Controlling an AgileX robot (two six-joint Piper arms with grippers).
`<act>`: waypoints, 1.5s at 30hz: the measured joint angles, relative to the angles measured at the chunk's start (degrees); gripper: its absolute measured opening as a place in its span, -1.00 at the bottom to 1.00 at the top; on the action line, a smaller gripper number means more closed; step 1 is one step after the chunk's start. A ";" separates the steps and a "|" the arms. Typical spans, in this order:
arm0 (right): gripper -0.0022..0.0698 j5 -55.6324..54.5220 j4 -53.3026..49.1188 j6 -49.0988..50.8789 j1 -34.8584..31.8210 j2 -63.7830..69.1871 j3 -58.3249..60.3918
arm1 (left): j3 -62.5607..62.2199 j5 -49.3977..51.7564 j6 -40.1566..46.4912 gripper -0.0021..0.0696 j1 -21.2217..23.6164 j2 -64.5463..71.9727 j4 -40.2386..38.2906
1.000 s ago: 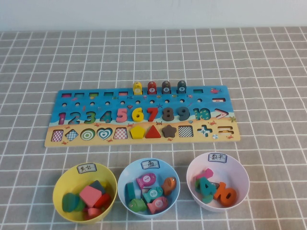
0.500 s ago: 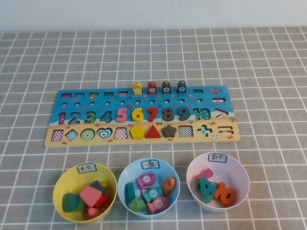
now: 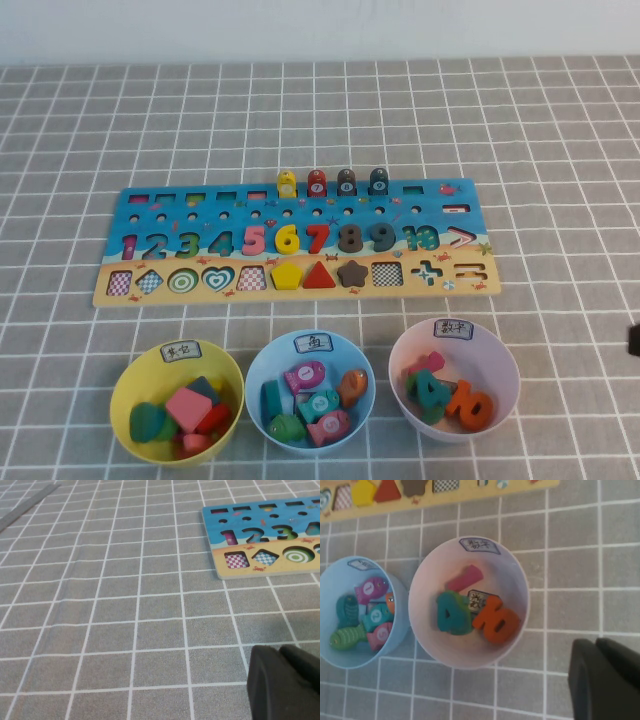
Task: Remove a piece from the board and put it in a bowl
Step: Pick up the "number 9"
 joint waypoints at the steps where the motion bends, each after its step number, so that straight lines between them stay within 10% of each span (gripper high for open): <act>1: -0.99 0.40 -0.11 -0.24 0.64 2.75 -1.64 | 0.00 0.00 0.00 -0.95 0.00 0.00 0.00; 29: -0.99 12.45 -11.64 4.28 19.62 50.15 -47.99 | 0.00 0.00 0.00 -0.95 0.00 0.00 0.00; 45: -0.99 21.03 -14.88 -24.68 20.11 63.68 -67.82 | 0.00 0.00 0.00 -0.95 0.00 0.00 0.00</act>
